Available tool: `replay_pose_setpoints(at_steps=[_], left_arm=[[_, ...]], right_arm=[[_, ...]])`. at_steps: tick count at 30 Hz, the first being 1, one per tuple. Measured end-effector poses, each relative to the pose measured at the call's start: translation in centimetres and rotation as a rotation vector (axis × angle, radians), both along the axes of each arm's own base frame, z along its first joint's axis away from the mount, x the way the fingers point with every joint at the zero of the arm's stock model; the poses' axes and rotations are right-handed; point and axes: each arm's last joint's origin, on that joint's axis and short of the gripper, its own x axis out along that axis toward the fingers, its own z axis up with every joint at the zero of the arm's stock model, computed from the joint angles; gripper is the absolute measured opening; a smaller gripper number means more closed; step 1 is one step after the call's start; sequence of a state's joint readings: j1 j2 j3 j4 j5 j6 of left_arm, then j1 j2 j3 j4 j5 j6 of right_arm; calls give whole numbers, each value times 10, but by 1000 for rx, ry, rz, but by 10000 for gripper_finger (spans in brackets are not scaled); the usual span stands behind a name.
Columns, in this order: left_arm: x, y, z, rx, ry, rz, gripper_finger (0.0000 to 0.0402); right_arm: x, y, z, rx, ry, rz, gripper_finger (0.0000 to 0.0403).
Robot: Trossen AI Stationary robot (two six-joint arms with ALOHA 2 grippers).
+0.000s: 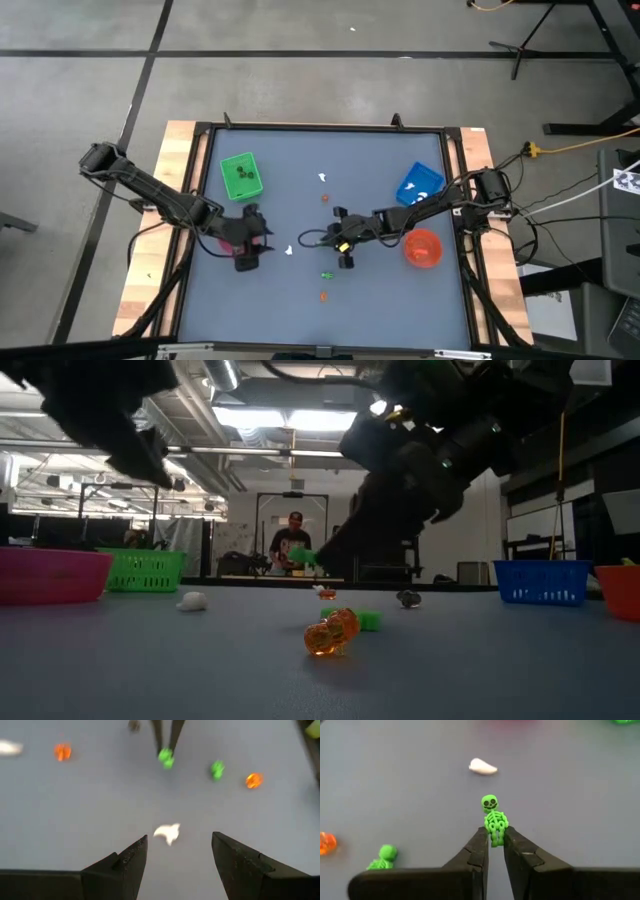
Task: Sort Halloween decoration
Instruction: Put the small green skeleton toy into the transparent red bowl
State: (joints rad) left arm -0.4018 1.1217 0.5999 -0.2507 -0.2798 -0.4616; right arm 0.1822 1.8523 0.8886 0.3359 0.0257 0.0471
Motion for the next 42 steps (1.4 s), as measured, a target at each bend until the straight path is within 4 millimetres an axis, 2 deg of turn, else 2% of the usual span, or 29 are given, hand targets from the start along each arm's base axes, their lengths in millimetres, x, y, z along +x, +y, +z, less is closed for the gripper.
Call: replay_pose_setpoints(at_steps=[9,17,30,42], left_arm=[[12,-5,17,168,-222,-171,205],[17,-4,26,341,-320,-194,205],[21,-2,35,333,-410,-134,205],[26,8,38,330,-435,-85,205]], right_arm=[[9,2,15,32,-176,0,49],[15,3,31,63,-342,0,49],[18,3,53,104,-565,0,49],[18,3,62,115,-660,-21,49]])
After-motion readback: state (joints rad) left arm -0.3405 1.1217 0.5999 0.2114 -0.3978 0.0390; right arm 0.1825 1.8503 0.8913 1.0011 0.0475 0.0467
